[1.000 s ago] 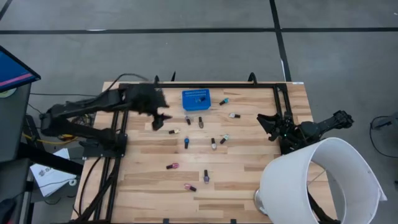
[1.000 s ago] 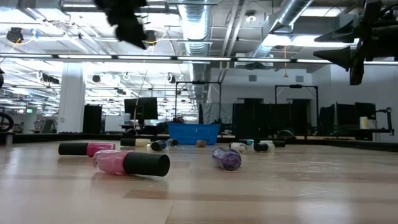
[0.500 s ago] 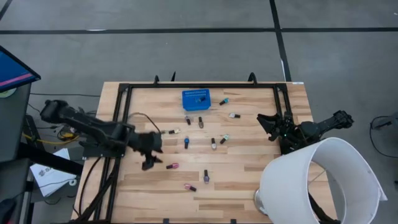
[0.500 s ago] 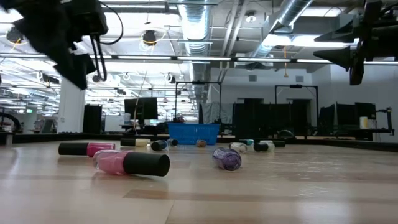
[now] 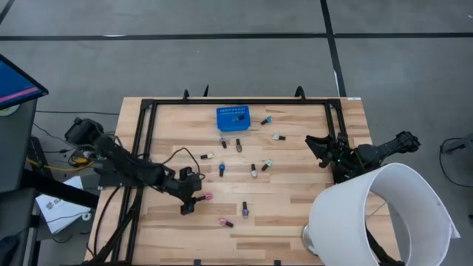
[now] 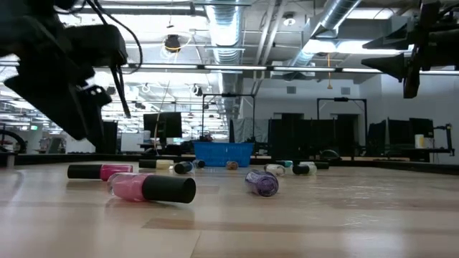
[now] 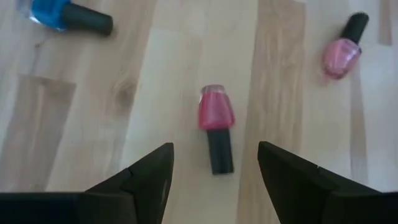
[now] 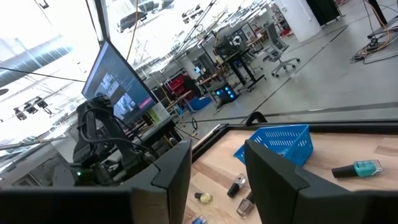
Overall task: Pick & Place Nail Polish
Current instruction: Put the dark pink nail polish bottle into the blue basket
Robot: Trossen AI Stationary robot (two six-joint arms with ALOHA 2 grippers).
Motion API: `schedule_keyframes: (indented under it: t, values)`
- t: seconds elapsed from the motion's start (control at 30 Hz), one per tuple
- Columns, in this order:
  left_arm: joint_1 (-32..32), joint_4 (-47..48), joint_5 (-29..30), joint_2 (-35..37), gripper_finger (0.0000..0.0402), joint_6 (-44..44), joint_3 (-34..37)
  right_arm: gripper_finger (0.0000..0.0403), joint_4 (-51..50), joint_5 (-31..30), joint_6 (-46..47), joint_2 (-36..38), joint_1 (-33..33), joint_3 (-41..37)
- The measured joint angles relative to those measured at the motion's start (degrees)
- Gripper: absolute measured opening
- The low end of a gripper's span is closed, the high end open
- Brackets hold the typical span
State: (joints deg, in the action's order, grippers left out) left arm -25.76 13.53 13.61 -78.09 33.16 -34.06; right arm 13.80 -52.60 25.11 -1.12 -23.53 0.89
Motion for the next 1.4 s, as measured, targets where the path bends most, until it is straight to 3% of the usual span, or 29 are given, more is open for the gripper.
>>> schedule_keyframes:
  t: [0.33,0.53,0.97,1.1,1.4]
  values:
    - [-0.37,-3.88,-0.11,-2.22,0.0230,0.36,0.11,0.0137,-0.02,0.02,-0.01,-0.01,0.00,0.00]
    - [-1.36,-4.11,4.08,-2.65,0.0230,0.29,0.13,0.0141,-0.01,0.00,0.00,0.00,0.00,0.00]
    - [-4.80,-6.05,6.43,-11.89,0.0223,7.71,-0.04,0.0138,-0.02,0.00,-0.01,0.01,0.00,0.00]
    - [-4.70,-5.78,6.62,-12.38,0.0188,7.79,-0.04,0.0141,0.00,0.00,-0.01,0.01,0.00,0.00]
    - [-4.59,-5.69,6.57,-12.49,0.0052,8.22,0.00,0.0137,-0.02,0.00,-0.01,0.00,0.00,0.00]
